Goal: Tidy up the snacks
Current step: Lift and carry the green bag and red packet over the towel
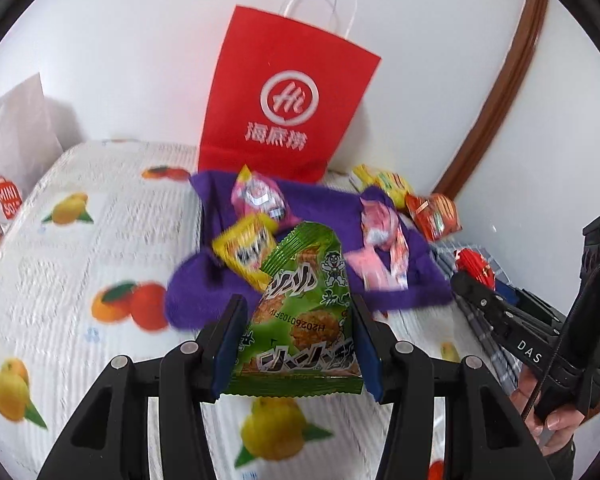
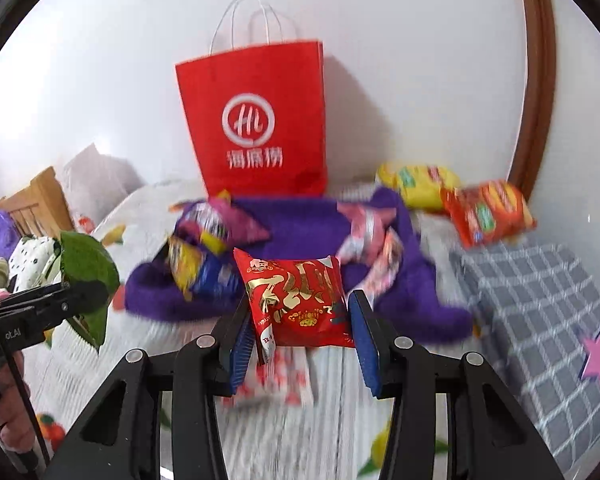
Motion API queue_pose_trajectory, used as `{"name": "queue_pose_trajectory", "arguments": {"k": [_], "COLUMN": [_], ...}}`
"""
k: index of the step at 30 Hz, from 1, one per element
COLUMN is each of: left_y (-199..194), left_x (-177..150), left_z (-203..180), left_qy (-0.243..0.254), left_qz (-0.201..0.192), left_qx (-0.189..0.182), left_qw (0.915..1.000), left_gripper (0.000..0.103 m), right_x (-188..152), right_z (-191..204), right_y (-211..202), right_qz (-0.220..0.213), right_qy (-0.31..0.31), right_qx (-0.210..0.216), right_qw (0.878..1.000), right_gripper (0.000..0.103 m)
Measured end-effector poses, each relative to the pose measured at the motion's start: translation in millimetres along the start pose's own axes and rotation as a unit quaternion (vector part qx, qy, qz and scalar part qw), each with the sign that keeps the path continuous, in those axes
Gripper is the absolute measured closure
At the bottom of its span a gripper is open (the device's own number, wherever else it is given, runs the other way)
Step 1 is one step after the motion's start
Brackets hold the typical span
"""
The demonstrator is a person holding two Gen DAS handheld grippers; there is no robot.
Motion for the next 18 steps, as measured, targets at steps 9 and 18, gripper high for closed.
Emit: {"name": "queue_pose_trajectory", "arguments": {"k": [9, 18], "left_y": [12, 46], "left_x": [52, 69], "left_z": [5, 2], "left_qy": [-0.02, -0.051], "left_qz": [-0.025, -0.032], "left_qx": [0.017, 0.014], "left_qw": [0.9993, 0.9981], "left_gripper": [0.054, 0.054], "right_x": [56, 51], "right_z": [-9, -48], "right_y": [29, 78], "right_qz": [-0.03, -0.042], "right_qy": [0.024, 0.096], "right_qx": [0.013, 0.011], "right_qw": [0.999, 0.994], "right_gripper": [0.058, 0.058]}}
Point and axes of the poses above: each gripper's, at about its wrist camera, not at the fingertips, and y roughly the way its jaws point, z to its left, x to its top, the point moved 10 cm from there along y, roughly the way its jaws point, and after that the axes turned 3 degrees about x, right-handed, at the moved point
